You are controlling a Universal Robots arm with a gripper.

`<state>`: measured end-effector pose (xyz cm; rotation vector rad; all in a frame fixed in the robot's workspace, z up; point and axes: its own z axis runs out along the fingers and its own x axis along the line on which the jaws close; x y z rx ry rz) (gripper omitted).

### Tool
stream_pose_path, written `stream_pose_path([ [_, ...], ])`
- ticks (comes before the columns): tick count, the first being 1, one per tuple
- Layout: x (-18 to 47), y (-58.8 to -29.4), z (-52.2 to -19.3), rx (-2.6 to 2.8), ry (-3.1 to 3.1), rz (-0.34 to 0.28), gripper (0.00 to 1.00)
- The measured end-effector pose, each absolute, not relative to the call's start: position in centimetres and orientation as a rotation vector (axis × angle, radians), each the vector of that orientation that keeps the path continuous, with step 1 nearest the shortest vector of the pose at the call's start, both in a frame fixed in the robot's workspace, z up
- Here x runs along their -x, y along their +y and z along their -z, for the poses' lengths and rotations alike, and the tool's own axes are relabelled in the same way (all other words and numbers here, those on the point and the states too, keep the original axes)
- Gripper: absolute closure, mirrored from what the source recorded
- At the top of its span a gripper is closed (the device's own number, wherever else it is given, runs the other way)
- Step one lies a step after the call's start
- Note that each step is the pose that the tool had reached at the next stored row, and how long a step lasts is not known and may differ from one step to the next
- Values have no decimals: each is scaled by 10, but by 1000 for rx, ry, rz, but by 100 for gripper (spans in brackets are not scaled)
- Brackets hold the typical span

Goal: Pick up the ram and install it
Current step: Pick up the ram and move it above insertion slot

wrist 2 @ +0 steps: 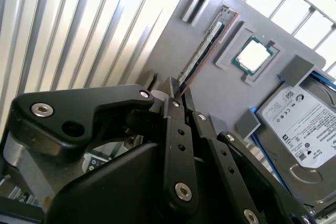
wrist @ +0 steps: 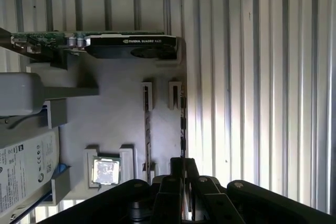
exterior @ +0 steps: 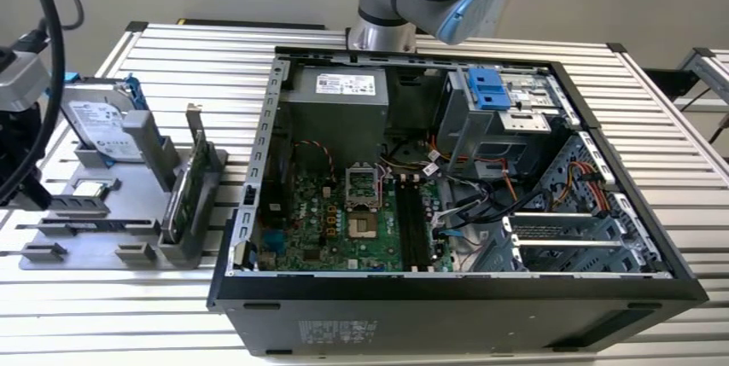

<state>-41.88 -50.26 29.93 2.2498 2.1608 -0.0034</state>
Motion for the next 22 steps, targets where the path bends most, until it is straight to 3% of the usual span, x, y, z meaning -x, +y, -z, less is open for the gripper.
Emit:
stream_pose_path([
  [22,419,-503,-321,-2250,2161,3,100],
])
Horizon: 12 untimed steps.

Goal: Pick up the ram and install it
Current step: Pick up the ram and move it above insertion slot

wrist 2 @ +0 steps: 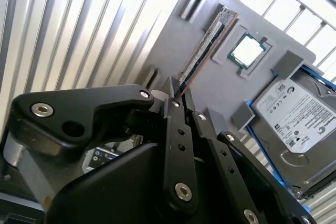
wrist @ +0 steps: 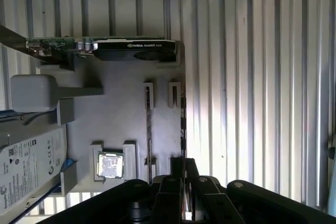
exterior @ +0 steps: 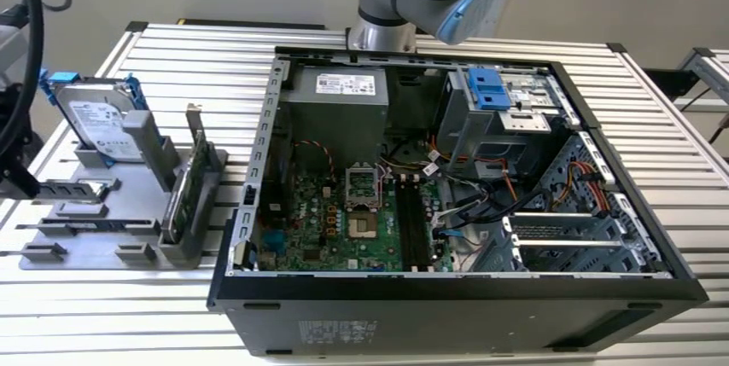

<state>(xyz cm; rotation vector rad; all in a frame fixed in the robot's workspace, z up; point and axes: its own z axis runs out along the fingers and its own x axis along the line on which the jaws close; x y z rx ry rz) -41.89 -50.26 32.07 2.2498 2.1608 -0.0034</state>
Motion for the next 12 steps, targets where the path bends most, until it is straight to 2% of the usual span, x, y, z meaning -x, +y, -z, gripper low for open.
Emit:
stream_pose_path([
  [12,419,-503,-333,-2250,2161,2,100],
])
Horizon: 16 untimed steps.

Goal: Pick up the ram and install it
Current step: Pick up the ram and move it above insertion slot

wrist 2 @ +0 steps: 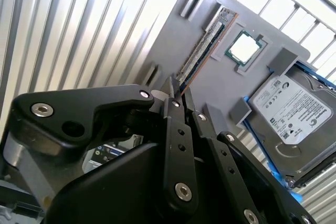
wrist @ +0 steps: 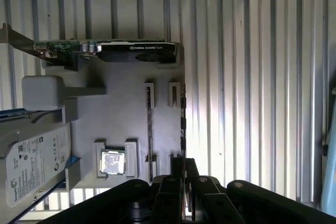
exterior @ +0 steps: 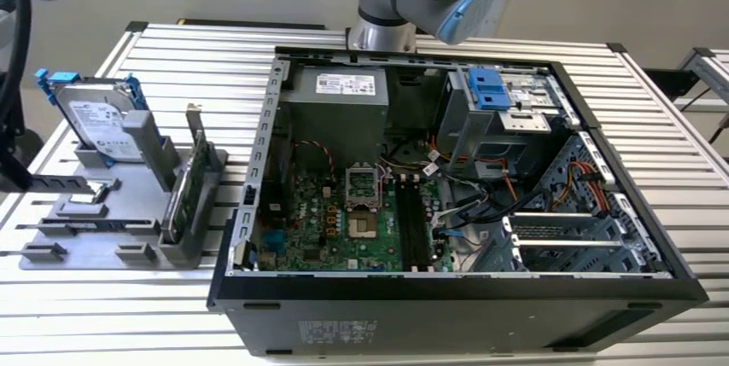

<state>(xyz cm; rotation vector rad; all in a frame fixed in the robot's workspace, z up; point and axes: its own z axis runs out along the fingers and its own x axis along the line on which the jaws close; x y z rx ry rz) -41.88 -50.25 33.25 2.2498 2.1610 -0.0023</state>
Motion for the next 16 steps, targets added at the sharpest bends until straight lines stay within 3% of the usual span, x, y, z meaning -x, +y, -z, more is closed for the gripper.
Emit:
stream_pose_path([
  [16,419,-502,-345,-2223,2195,-8,100],
])
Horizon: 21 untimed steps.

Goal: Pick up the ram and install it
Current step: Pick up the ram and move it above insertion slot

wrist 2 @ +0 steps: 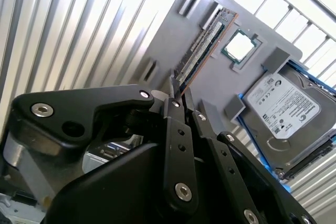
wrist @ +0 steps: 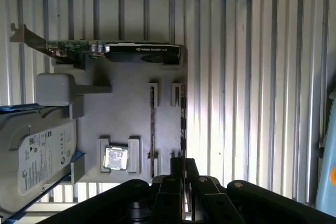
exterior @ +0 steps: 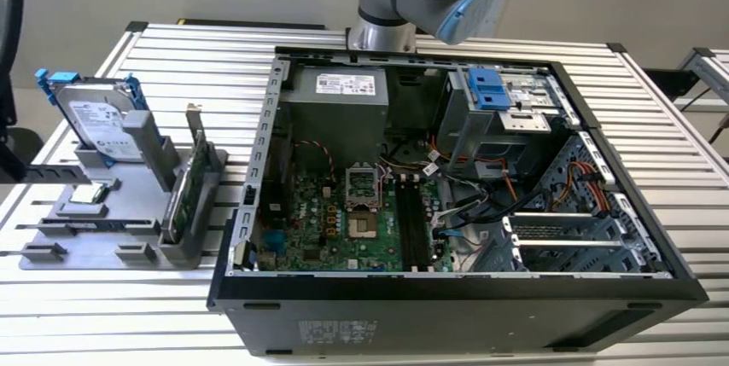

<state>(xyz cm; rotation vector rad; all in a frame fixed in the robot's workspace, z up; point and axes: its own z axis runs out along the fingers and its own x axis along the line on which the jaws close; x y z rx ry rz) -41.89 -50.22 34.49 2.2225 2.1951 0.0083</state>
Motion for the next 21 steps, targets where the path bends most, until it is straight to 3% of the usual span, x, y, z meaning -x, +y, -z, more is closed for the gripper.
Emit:
stream_pose_path([
  [21,419,-502,-364,-2222,2195,-8,100],
])
